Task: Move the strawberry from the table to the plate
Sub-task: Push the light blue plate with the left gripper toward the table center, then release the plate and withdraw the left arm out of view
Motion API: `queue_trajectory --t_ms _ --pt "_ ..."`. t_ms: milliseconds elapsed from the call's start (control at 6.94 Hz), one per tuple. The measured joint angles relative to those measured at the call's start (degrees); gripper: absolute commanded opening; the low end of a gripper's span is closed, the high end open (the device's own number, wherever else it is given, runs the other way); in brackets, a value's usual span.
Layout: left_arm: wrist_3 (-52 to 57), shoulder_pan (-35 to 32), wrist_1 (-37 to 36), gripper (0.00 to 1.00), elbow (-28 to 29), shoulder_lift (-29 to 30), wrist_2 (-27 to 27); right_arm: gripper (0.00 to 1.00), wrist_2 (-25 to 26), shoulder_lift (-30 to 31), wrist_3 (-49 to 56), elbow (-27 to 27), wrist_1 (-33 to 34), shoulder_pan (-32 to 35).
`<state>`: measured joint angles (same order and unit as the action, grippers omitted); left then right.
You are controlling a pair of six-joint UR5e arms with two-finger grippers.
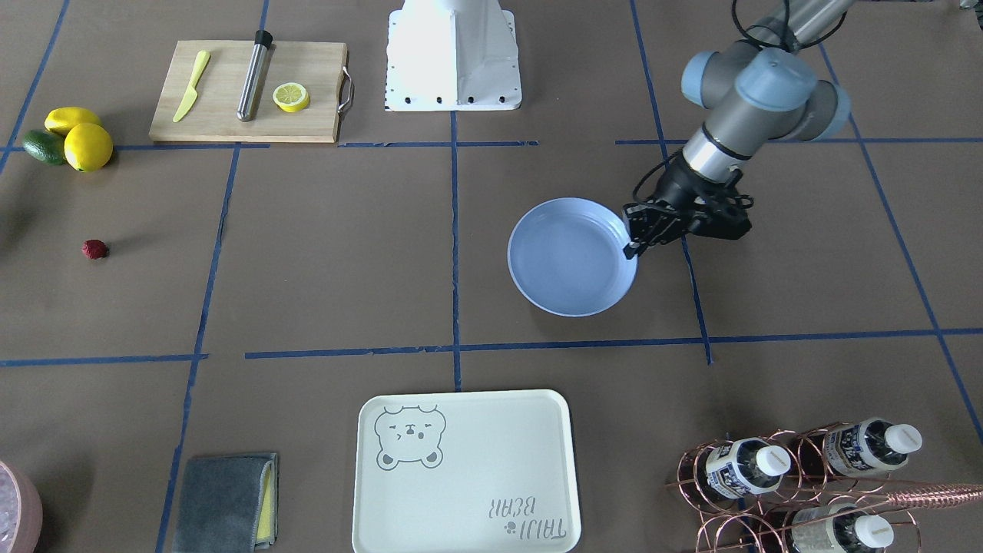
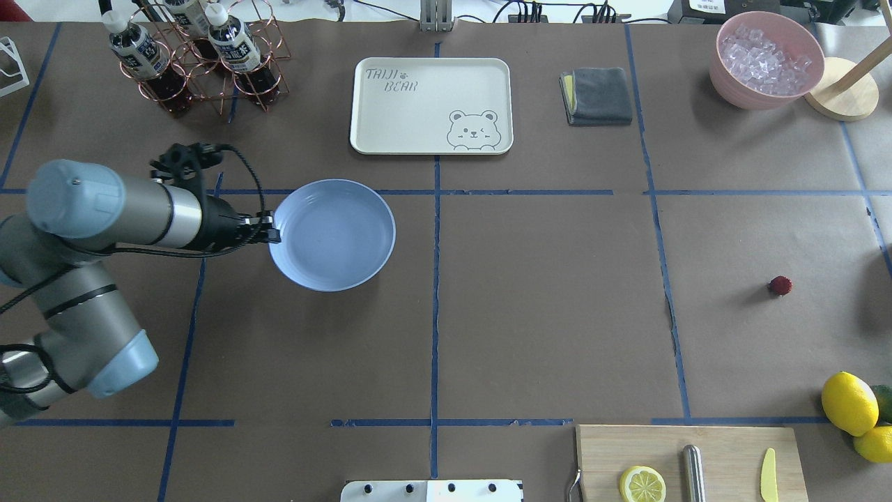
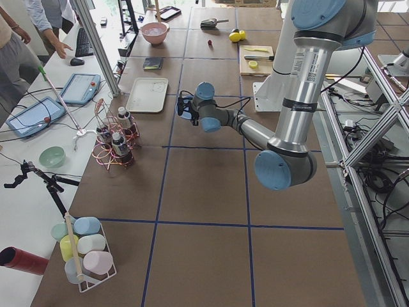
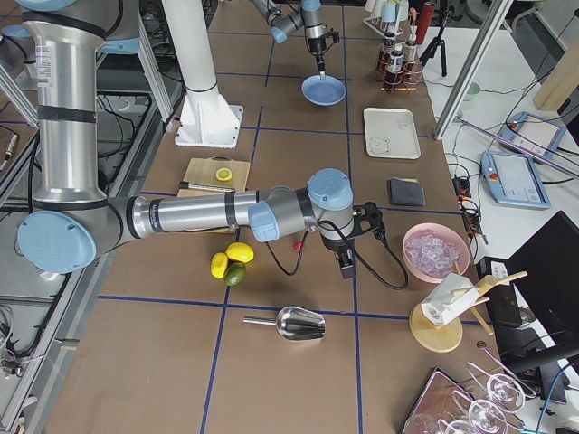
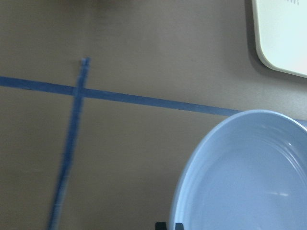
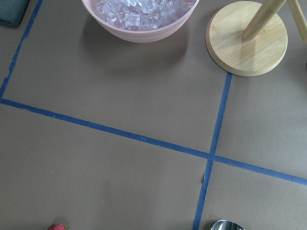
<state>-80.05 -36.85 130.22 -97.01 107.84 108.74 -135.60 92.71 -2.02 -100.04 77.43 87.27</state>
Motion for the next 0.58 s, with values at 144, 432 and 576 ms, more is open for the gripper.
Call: queue_trajectory --t_ms 144,432,576 --pt "-2.6 3.4 -2.1 0.0 1.8 4.4 -2.7 1.0 0.0 0.1 0.0 0.1 0.0 0.0" --pt "-3.9 7.6 -3.0 0.0 4.4 9.4 -5.3 1.0 0.0 0.2 0.0 0.3 0.0 0.0" --pt "-3.9 9.0 -2.9 0.0 5.1 10.2 -5.7 1.0 0.0 0.2 0.0 0.3 0.0 0.0"
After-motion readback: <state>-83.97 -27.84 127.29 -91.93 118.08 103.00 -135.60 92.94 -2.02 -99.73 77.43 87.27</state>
